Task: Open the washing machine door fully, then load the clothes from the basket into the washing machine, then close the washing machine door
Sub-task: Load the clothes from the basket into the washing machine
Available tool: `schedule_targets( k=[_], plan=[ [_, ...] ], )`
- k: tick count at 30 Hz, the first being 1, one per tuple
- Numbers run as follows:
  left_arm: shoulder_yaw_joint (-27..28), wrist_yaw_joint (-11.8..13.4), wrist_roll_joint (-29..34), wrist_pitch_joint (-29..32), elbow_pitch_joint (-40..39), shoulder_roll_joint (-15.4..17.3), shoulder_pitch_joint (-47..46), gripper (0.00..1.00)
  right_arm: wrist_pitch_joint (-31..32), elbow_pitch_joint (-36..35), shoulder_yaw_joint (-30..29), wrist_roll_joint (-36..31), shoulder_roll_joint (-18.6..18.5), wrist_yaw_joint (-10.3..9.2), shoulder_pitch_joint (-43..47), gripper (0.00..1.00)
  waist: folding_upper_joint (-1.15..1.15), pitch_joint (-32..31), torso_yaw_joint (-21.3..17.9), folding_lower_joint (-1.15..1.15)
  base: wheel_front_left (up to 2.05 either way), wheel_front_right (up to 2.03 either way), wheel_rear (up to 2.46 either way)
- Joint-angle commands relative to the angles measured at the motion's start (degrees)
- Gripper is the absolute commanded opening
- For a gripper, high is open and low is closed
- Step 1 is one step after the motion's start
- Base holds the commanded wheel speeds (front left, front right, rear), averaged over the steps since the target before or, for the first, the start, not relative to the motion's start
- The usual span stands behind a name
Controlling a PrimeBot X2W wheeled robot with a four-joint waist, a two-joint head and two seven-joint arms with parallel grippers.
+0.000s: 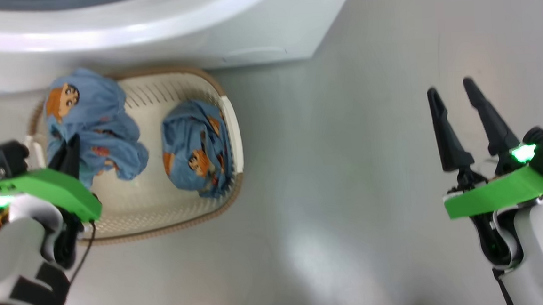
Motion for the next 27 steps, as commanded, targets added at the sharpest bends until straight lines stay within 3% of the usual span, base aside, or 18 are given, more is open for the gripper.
schedule_targets(
  k=[1,12,27],
  plan=[
    [3.1,-0.1,1.8,-0.6,-1.4,2.2,1.9,0.00,-0.3,-0.9,1.2,0.4,-0.4,0.09,2.3,1.00,0.00,-5.6,2.1,0.00,0.00,0.00,0.00],
    [18.0,-0.1,16.6,-0.6,-13.2,-0.9,15.1,0.00,-0.3,1.3,1.6,1.4,-1.6,0.09,7.5,1.00,0.00,-16.3,3.5,0.00,0.00,0.00,0.00],
    [29.9,-0.1,28.4,-0.6,-30.7,-4.2,30.8,0.00,-0.3,2.2,0.2,2.0,-2.9,0.09,14.6,1.00,0.00,-25.4,3.8,0.00,0.00,0.00,0.00]
  ],
)
